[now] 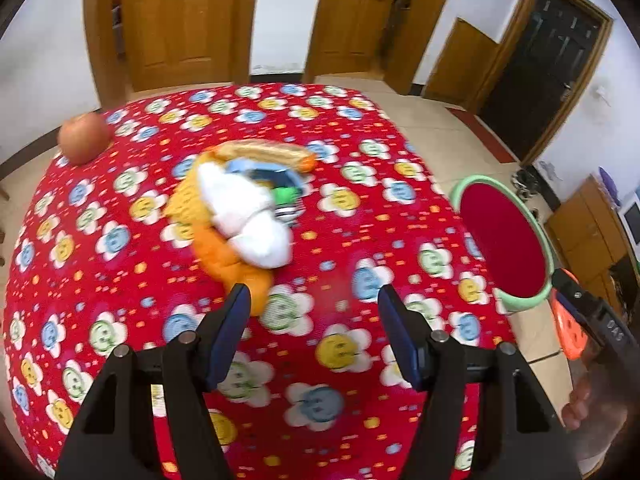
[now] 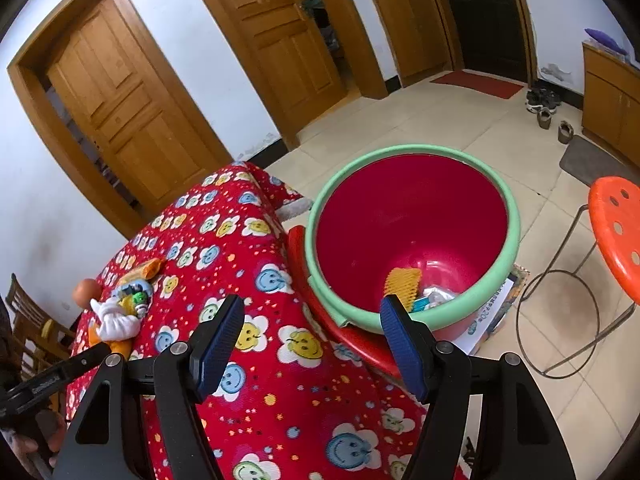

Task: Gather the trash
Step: 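Move the left gripper to the orange mesh bag and grasp it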

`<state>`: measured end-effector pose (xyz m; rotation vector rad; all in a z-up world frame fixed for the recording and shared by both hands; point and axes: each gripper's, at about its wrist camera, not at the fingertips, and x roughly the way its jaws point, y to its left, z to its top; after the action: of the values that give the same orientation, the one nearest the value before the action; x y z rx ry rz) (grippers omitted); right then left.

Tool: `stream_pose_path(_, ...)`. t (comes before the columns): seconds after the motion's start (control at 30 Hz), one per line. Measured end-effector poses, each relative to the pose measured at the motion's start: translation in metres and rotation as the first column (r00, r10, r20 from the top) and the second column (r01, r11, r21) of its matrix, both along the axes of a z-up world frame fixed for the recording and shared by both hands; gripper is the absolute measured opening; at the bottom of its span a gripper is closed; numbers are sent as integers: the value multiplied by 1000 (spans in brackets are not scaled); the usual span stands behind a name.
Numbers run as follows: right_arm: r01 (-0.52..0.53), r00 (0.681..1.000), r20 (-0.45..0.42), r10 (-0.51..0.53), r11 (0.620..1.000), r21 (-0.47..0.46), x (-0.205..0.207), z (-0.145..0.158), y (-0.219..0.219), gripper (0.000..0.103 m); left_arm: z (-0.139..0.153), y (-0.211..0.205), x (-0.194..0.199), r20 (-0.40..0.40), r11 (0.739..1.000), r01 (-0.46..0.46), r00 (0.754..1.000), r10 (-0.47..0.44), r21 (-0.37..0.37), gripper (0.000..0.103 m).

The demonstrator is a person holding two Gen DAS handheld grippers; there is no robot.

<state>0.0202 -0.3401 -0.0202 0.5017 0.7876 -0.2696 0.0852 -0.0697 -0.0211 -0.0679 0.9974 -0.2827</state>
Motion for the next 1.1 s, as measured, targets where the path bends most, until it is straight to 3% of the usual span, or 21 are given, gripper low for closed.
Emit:
stream_pose_path(0.23, -3, 1000, -15, 3, 1000, -6, 0, -2, 7, 72, -18, 15, 14, 7, 997, -38, 999, 38, 61, 66)
stream_pose_path(0.77, -38, 998, -48, 38, 999, -8, 12, -10, 21, 72, -39, 40, 35, -8, 991, -116, 993, 116, 73, 65)
stream_pose_path(0.83, -41, 998, -51, 41, 999, -8, 13, -11, 23, 72, -40, 40, 35, -4, 990, -119, 993, 120, 80, 60)
stream_pose_path(0.9, -46, 998, -52, 46, 999, -8, 13, -11, 24, 72, -40, 41, 34, -2, 989, -122, 993, 122, 82, 47)
stream_pose_path(1.1, -72, 996, -54, 71, 997, -10, 18, -11, 33, 72, -39, 50, 28, 1, 990, -127, 992, 128, 63, 30)
